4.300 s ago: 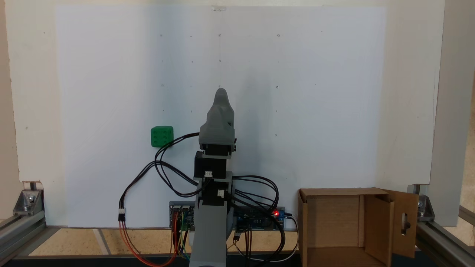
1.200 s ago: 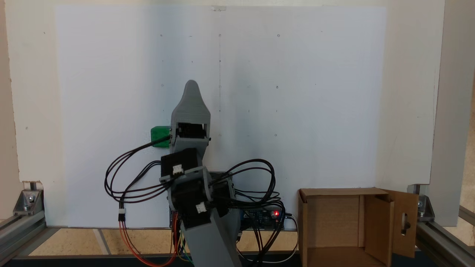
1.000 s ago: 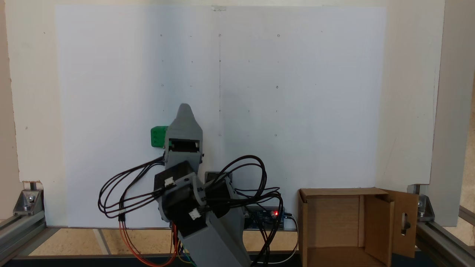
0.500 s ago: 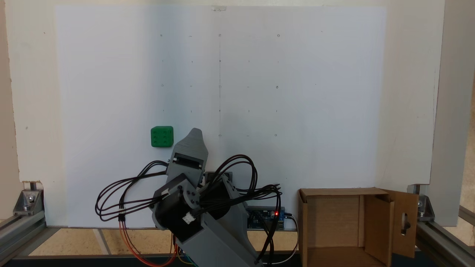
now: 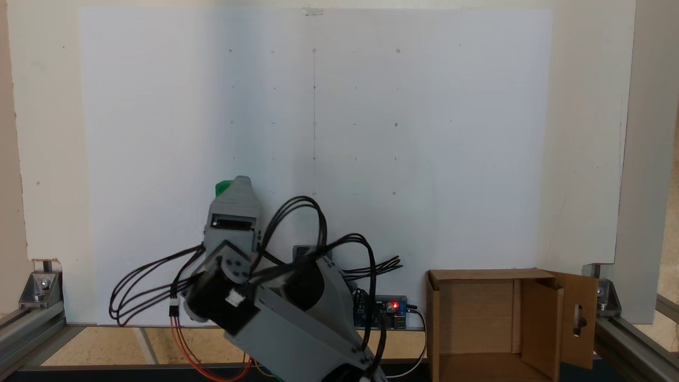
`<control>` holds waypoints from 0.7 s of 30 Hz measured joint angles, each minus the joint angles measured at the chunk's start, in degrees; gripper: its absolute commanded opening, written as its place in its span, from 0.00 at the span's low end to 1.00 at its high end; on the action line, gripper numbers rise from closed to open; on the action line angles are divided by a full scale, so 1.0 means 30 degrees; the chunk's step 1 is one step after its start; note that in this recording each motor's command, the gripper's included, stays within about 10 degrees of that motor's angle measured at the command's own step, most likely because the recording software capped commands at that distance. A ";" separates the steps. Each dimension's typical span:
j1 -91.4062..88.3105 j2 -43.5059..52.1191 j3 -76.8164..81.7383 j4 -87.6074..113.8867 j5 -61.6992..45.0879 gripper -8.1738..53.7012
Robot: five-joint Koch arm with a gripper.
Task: Grasp a green dice and put it in the bin.
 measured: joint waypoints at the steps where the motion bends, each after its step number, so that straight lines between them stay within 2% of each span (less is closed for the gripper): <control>1: -0.0381 -0.0498 0.0000 -0.0117 0.0000 0.85; 6: -0.1289 -0.2783 0.0000 -0.0322 0.0117 0.85; 21: -0.2227 -0.2637 0.2783 -0.4395 0.0410 0.85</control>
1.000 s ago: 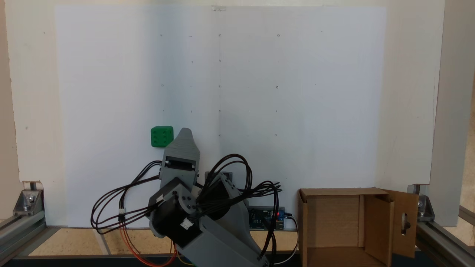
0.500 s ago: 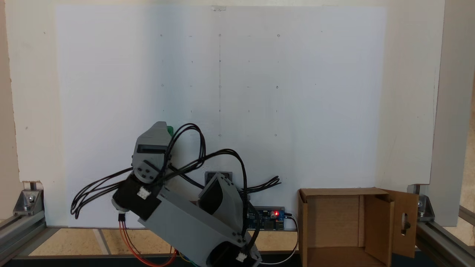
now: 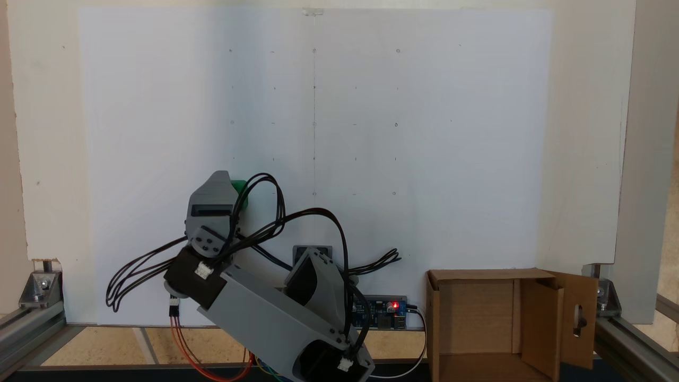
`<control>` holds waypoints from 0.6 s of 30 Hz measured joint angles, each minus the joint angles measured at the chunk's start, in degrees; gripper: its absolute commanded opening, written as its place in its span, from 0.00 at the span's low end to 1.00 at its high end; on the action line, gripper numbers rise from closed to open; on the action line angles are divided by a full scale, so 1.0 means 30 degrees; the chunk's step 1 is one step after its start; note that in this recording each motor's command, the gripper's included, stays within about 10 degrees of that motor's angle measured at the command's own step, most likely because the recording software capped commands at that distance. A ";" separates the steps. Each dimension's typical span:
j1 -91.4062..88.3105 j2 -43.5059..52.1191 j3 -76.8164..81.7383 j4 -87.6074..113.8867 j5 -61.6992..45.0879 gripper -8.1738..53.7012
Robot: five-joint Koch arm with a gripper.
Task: Grasp a green dice and put it in the bin.
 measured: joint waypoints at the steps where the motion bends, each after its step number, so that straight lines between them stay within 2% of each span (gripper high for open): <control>1: -0.0059 0.0000 0.0117 -0.0117 0.0000 0.85; 18: -0.0439 0.0088 0.0791 -0.0703 0.0117 0.84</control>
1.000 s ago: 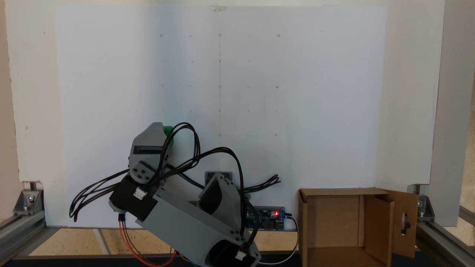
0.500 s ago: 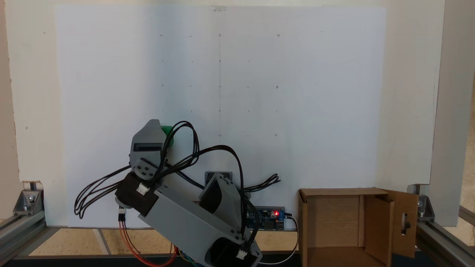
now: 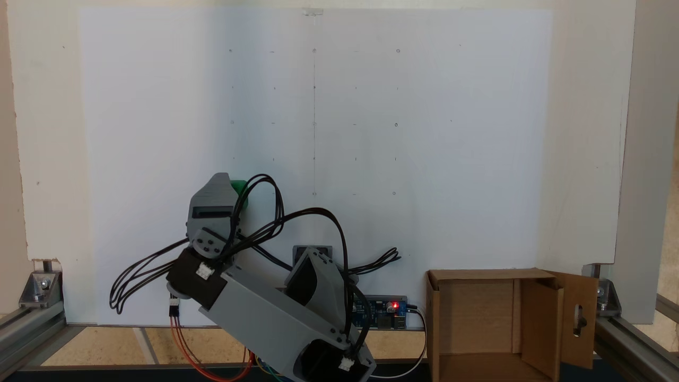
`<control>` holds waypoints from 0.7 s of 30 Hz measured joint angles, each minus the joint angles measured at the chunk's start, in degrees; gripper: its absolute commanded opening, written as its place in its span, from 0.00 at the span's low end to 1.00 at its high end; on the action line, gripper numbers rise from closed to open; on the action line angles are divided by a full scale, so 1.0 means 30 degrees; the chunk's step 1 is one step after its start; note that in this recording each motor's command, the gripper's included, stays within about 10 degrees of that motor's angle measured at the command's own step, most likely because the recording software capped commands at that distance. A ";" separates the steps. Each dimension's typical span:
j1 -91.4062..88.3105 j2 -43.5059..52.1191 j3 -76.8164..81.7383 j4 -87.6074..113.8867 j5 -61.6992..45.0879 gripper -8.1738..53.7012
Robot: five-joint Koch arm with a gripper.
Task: Grasp a green dice and put it in the bin.
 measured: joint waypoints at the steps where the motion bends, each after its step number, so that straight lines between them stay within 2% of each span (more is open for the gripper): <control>1: 0.0000 0.0000 0.0029 0.0000 0.0000 0.84; 21: 0.0000 -0.2490 0.1289 -0.2988 0.0293 0.83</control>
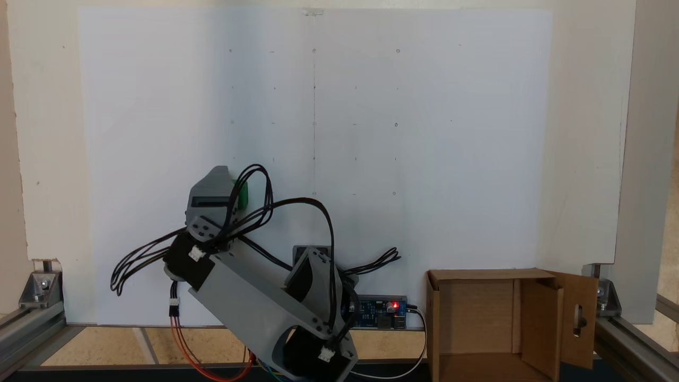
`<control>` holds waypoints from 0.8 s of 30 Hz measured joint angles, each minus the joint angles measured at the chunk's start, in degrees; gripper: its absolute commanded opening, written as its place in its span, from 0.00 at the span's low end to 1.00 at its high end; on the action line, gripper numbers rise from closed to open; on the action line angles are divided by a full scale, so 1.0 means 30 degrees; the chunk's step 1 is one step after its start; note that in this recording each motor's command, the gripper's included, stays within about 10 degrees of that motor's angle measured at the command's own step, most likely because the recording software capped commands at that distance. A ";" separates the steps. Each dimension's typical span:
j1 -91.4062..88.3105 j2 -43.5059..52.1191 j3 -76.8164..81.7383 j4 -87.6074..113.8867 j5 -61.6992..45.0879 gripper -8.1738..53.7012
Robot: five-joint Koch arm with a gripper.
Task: Grasp a green dice and put it in the bin.
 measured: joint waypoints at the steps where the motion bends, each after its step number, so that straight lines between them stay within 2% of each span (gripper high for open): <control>1: 0.0000 0.0000 0.0000 -0.0029 0.0000 0.83; 11: 0.0029 -0.2080 0.0234 -0.0557 0.0000 0.83; 24: 0.0088 -0.2578 0.1025 -0.2227 0.0059 0.82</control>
